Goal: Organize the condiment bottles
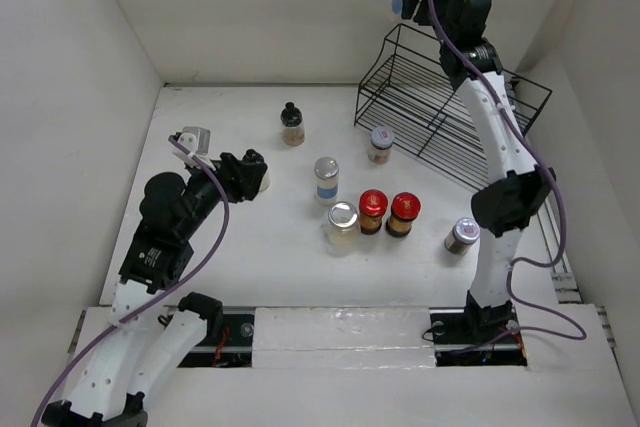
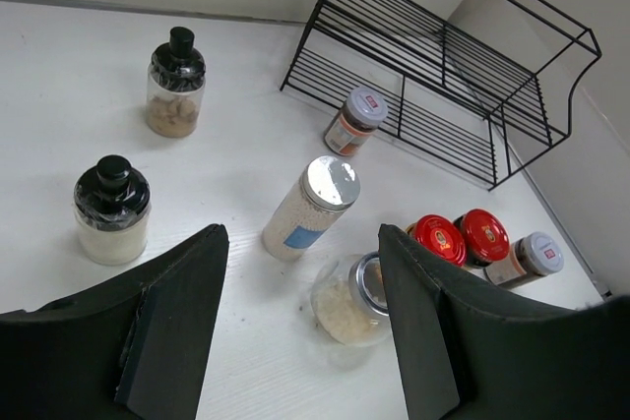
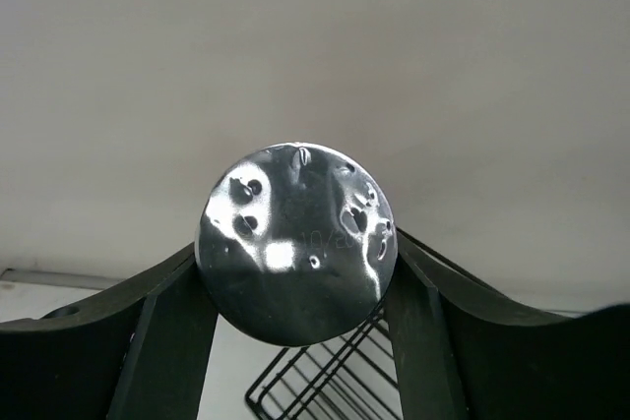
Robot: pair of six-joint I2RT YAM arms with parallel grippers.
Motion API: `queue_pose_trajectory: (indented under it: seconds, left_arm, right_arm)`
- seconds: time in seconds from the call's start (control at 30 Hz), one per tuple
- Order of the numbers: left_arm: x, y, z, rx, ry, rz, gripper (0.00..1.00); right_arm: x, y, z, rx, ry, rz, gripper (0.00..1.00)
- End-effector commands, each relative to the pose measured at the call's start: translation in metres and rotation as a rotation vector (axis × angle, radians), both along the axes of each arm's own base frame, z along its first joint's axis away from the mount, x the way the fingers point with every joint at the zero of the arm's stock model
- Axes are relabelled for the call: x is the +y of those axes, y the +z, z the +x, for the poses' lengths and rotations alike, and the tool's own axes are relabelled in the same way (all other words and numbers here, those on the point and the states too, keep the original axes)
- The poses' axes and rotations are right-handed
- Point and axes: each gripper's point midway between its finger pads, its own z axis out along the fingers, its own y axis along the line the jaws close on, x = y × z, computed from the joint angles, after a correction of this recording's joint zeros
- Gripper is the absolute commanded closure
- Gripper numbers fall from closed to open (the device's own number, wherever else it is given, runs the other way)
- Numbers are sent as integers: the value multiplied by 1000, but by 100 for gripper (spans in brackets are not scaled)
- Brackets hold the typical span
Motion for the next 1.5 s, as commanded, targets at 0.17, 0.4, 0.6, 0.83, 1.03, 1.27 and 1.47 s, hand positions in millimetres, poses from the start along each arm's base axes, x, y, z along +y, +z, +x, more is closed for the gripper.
queue_pose_trajectory:
  seconds: [0.17, 0.4, 0.6, 0.83, 1.03, 1.27, 1.47]
  left_arm:
    - [4, 5, 9, -42, 28, 13, 42]
    - [7, 5, 10, -42, 46, 14, 42]
    - [6, 2, 12, -33, 46, 17, 42]
    - [6, 2, 12, -33, 46, 17, 42]
    - [8, 2, 13, -33, 55, 18, 42]
    - [8, 2, 13, -33, 55, 18, 42]
    - [8, 2, 13, -33, 55, 18, 42]
  right_arm:
    - [-25, 14, 27, -52, -40, 21, 62]
    - [-33, -20, 39, 15, -50, 6, 62]
    - [-39, -61, 50, 95, -40, -20, 62]
    - [-34, -100, 67, 158, -30, -31, 62]
    - [-20, -113, 71, 182, -10, -37, 59]
    - [-9, -123, 76, 195, -8, -23, 50]
    - [-2, -108, 80, 145, 18, 40, 8]
